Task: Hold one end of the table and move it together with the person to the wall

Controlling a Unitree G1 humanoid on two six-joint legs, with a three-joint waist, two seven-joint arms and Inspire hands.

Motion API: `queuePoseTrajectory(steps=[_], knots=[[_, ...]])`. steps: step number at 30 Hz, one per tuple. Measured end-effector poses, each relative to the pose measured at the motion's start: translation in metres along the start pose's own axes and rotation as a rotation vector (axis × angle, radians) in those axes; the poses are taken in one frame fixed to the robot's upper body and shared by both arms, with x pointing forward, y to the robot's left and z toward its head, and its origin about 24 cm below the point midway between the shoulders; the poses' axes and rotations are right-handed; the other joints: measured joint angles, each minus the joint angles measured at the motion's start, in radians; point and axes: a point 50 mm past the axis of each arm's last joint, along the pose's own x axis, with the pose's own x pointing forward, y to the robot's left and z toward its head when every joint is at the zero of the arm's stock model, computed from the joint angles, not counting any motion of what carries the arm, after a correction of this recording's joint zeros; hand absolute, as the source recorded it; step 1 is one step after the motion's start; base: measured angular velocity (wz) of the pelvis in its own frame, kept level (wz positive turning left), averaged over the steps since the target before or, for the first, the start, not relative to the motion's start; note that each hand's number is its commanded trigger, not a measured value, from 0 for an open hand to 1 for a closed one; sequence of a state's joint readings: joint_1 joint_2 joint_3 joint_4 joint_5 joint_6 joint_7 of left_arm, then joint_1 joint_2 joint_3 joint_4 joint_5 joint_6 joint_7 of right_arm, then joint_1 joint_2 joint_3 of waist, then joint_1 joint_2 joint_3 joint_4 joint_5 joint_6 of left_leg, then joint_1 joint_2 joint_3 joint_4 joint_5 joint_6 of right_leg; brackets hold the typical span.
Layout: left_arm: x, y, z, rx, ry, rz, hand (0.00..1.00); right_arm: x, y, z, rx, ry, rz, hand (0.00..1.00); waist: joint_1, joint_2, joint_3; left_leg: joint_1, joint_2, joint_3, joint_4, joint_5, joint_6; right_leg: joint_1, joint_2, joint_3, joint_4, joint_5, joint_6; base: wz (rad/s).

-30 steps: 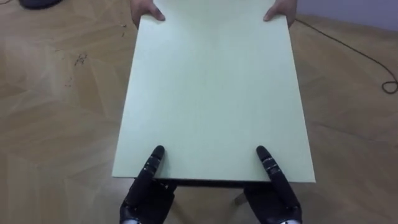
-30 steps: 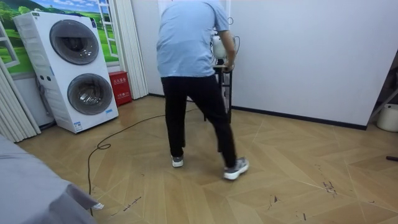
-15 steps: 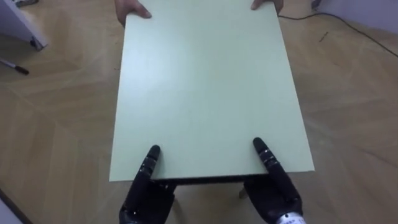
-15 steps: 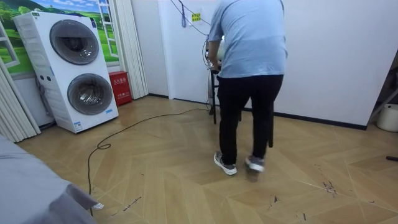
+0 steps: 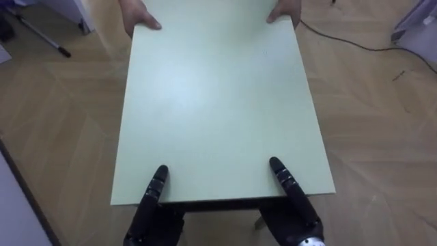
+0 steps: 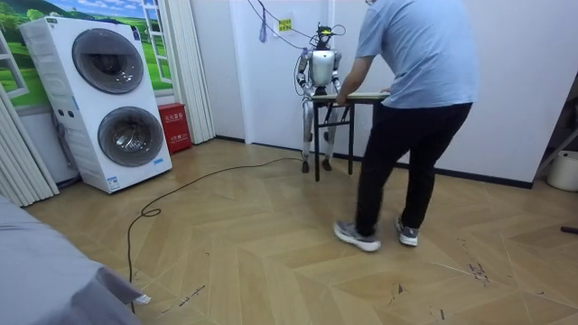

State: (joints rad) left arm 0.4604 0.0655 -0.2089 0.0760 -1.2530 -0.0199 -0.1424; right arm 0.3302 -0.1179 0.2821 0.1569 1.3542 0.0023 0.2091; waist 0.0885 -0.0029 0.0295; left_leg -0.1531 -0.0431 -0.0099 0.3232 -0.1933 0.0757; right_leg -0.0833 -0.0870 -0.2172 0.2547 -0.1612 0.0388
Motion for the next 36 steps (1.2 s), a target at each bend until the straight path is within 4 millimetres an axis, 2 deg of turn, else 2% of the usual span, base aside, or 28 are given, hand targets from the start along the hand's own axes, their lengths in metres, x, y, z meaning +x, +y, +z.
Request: queuePoseTrajectory(steps=[3,5,8,13,14,15,18,20,22,23,25,27,36], knots=[[0.000,-0.002,0.001,0.002,-0.011,-0.015,1.00,0.001,0.001,0.001,0.008,0.003,0.006,1.00,0.014,0.000,0.0011,-0.001,0.001,-0.001,-0.002,-0.001,-0.001,0.017,0.007,0.022,-0.022,0.002,0.003,0.29],[0.000,-0.001,0.003,0.006,-0.018,-0.015,1.00,0.002,0.003,-0.002,0.011,0.012,0.012,1.00,0.030,0.001,0.0012,-0.002,0.003,-0.003,-0.001,-0.002,-0.003,0.030,0.011,0.021,-0.034,0.002,0.003,0.15],[-0.001,-0.001,0.005,0.007,-0.024,-0.019,1.00,0.003,0.003,-0.003,0.014,0.013,0.015,1.00,0.032,0.004,0.0011,-0.021,0.003,-0.019,0.011,-0.002,-0.005,0.031,0.014,0.019,-0.032,0.003,0.003,0.29],[0.003,-0.004,0.004,0.006,-0.015,-0.033,1.00,0.003,0.003,0.000,0.009,0.002,0.019,1.00,0.012,0.020,-0.0023,-0.069,-0.011,-0.088,0.041,0.006,-0.015,0.036,0.017,-0.053,-0.033,0.002,0.001,0.47],[0.003,-0.004,0.004,0.005,-0.014,-0.033,1.00,0.003,0.003,0.000,0.008,0.001,0.019,1.00,0.004,0.022,-0.0019,-0.073,-0.015,-0.088,0.043,0.008,-0.016,0.041,0.017,-0.065,-0.035,0.000,-0.001,0.75],[0.003,-0.003,0.003,0.002,-0.007,-0.031,1.00,0.002,0.002,0.001,0.007,-0.003,0.016,1.00,-0.018,0.028,-0.0025,-0.080,-0.013,-0.081,0.045,0.015,-0.016,0.051,0.017,-0.088,-0.035,-0.003,-0.006,0.91],[0.003,-0.003,0.001,-0.001,0.008,-0.028,1.00,0.000,0.000,0.003,0.007,-0.010,0.010,1.00,-0.060,0.033,-0.0018,-0.090,0.023,0.049,0.041,0.029,-0.012,0.074,0.015,-0.099,-0.034,-0.021,-0.011,0.88],[0.003,-0.003,0.000,-0.002,0.013,-0.029,1.00,0.000,0.001,0.005,-0.002,-0.016,0.013,1.00,-0.057,0.038,-0.0006,-0.100,0.021,0.049,0.053,0.030,-0.014,0.069,0.015,-0.101,-0.034,-0.036,-0.006,0.46],[0.003,-0.002,-0.004,-0.014,0.017,-0.022,1.00,0.001,0.001,0.007,-0.017,-0.016,0.015,1.00,-0.047,0.053,-0.0028,-0.101,0.018,0.040,0.056,0.035,-0.018,0.074,0.014,-0.115,-0.034,-0.045,-0.009,0.20],[0.003,-0.002,-0.004,-0.014,0.018,-0.023,1.00,0.001,0.001,0.008,-0.018,-0.016,0.017,1.00,-0.044,0.054,-0.0033,-0.101,0.018,0.043,0.055,0.037,-0.019,0.075,0.013,-0.118,-0.034,-0.050,-0.011,0.27],[0.003,-0.003,-0.004,-0.014,0.018,-0.025,1.00,0.001,0.002,0.009,-0.022,-0.017,0.019,1.00,-0.043,0.055,-0.0042,-0.101,0.031,0.100,0.048,0.042,-0.016,0.082,0.008,-0.143,-0.031,-0.059,-0.012,0.35],[0.003,-0.003,-0.004,-0.014,0.018,-0.026,1.00,0.001,0.002,0.010,-0.027,-0.017,0.021,1.00,-0.038,0.055,-0.0052,-0.097,0.032,0.115,0.042,0.043,-0.014,0.085,0.004,-0.146,-0.027,-0.062,-0.008,0.25],[0.004,-0.002,-0.002,-0.021,0.006,-0.022,1.00,0.003,0.005,0.007,-0.049,-0.019,0.027,1.00,-0.011,0.051,-0.0048,-0.070,0.025,0.120,0.016,0.048,-0.002,0.087,-0.021,-0.157,0.034,-0.064,-0.004,0.13]])
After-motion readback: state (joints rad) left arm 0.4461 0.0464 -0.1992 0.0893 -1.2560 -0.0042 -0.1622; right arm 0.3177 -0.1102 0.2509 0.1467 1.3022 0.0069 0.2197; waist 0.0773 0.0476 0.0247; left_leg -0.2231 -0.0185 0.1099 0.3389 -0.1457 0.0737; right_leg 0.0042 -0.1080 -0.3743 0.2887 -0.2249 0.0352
